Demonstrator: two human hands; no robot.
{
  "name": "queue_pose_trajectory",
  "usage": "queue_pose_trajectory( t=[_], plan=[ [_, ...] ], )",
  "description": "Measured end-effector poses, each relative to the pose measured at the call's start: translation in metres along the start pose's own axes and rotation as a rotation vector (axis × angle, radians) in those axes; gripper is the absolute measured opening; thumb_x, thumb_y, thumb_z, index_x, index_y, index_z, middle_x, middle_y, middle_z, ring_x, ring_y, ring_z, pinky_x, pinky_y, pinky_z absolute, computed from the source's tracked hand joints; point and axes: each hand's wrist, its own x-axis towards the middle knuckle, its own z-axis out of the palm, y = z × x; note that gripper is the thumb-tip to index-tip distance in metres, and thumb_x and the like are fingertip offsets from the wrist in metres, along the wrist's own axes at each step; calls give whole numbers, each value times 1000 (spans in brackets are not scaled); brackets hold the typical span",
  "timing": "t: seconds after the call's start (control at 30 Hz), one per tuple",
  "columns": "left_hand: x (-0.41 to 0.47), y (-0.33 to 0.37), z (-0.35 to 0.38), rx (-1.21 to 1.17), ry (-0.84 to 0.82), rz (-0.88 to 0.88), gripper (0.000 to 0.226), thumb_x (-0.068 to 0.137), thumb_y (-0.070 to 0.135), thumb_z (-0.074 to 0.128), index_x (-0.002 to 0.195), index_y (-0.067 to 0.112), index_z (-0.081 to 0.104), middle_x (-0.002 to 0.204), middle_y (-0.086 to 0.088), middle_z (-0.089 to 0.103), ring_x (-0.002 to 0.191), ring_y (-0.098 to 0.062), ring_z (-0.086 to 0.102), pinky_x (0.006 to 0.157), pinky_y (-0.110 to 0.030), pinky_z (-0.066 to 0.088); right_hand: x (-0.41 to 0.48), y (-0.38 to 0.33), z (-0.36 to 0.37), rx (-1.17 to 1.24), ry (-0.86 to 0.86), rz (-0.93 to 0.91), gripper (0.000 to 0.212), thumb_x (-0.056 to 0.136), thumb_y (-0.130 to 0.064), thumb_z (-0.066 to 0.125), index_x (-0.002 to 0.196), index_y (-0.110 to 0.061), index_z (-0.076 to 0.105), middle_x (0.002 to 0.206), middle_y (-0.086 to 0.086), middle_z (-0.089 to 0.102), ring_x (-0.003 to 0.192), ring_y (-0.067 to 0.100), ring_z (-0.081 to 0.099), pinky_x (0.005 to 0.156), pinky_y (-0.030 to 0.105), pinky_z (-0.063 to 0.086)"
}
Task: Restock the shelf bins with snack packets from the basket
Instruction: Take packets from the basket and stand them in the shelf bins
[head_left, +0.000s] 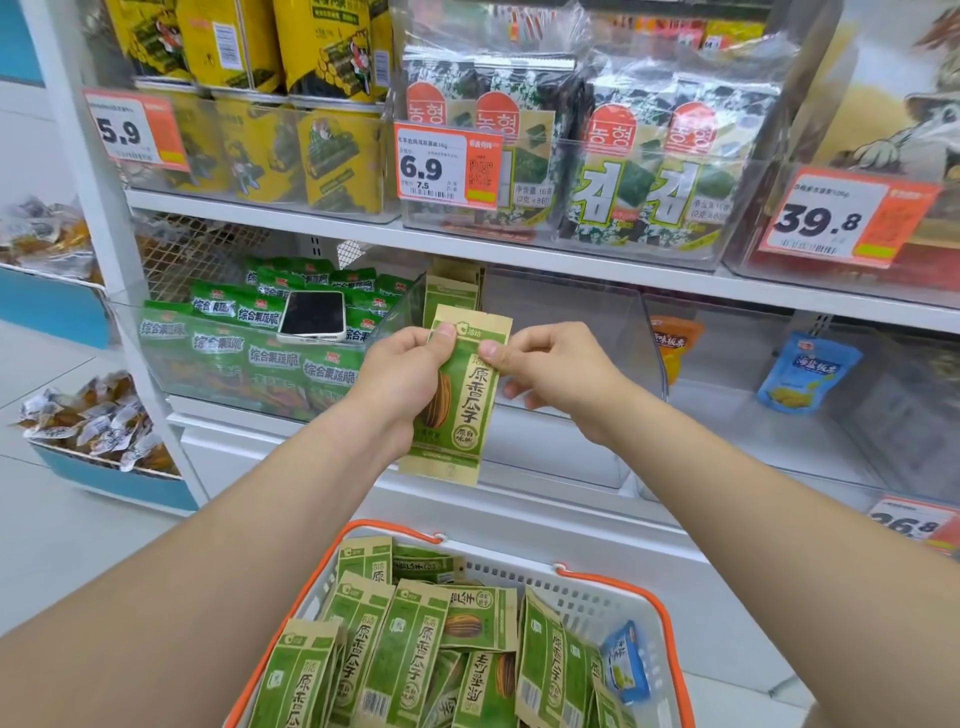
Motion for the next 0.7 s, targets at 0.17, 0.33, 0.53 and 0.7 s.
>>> queue_pose_trajectory(
  t=[0.17,0.33,0.53,0.7],
  plan=[
    [1,0,4,6,-39,12,24,102,37,68,102,15,77,96,-10,81,82,-25,76,77,-40,63,10,-1,6,20,113,-62,36,93,-18,78,67,-12,54,61,-4,59,48,3,47,50,15,37],
    [7,3,0,25,-81,-79,12,99,19,72,106,10,75,98,-14,80,77,-25,77,64,-36,62,10,7,12,-83,-2,14,30,102,-27,67,97,2,72,83,10,73,72,17,58,61,29,47],
    [15,2,4,-45,9,-5,19,98,21,75,106,5,71,91,-14,80,69,-25,77,57,-39,62,13,17,8,-117,-110,-17,28,94,-39,76,92,-11,77,82,2,76,65,6,60,59,16,47],
    [38,1,2,374,167,233,49,105,48,43,96,9,72,88,-7,75,85,-23,70,83,-44,58,41,25,15,39,78,97,34,102,-45,62,91,-13,65,72,7,54,51,17,39,46,23,31]
  ],
)
